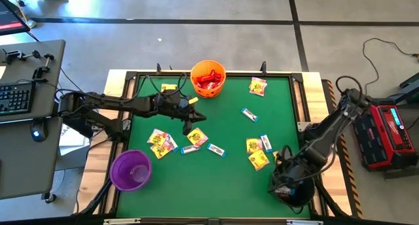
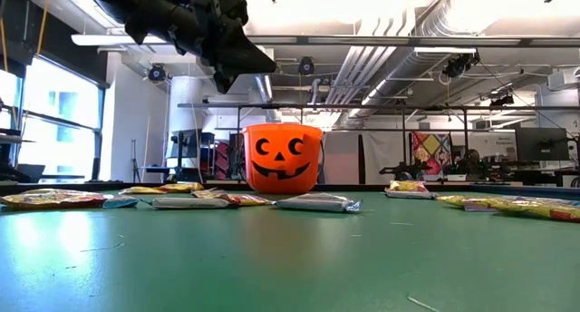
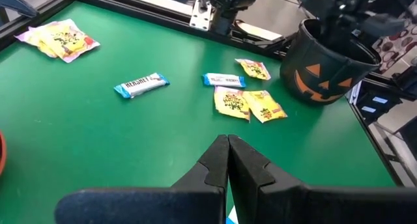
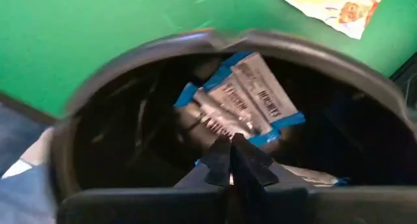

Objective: Sort candy by brand, put in halloween buckets
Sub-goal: Put the white chocolate bar into the black bucket

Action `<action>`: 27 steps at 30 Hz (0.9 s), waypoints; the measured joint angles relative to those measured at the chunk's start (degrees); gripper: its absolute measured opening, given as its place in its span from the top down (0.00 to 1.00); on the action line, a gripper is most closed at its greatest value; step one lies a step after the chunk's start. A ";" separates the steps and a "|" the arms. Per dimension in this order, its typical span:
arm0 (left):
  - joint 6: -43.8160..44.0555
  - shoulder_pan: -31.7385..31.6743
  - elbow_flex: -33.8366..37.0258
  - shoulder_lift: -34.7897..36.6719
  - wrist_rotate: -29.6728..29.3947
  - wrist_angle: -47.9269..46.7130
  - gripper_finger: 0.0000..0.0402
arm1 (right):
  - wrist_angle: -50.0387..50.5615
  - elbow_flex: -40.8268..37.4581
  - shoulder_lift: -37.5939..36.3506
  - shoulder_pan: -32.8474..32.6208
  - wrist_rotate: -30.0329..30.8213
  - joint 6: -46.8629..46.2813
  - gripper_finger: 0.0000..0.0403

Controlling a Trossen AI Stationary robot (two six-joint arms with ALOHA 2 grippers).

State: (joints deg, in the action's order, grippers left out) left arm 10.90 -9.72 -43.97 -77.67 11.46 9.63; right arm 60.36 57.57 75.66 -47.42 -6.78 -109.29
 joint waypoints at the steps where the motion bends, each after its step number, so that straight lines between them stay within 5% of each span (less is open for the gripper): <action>1: -0.01 0.00 -0.02 0.00 0.01 -0.30 1.00 | -1.14 -1.11 0.00 0.00 -0.24 -0.15 1.00; 12: -0.66 0.02 -0.04 0.00 0.40 -3.50 1.00 | -4.78 -5.33 -0.02 0.00 -4.87 3.83 0.97; 20: -4.04 0.04 -0.05 0.00 4.99 -7.16 1.00 | 3.72 1.55 -0.02 0.00 -6.02 10.91 0.69; 27: -5.29 0.99 -0.04 0.00 6.61 -13.93 1.00 | 17.81 15.55 -0.07 0.00 2.15 22.28 0.53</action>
State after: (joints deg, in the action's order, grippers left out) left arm 5.61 -8.73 -44.01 -77.67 18.06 -4.30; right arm 78.16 73.12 75.59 -47.42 -4.63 -87.01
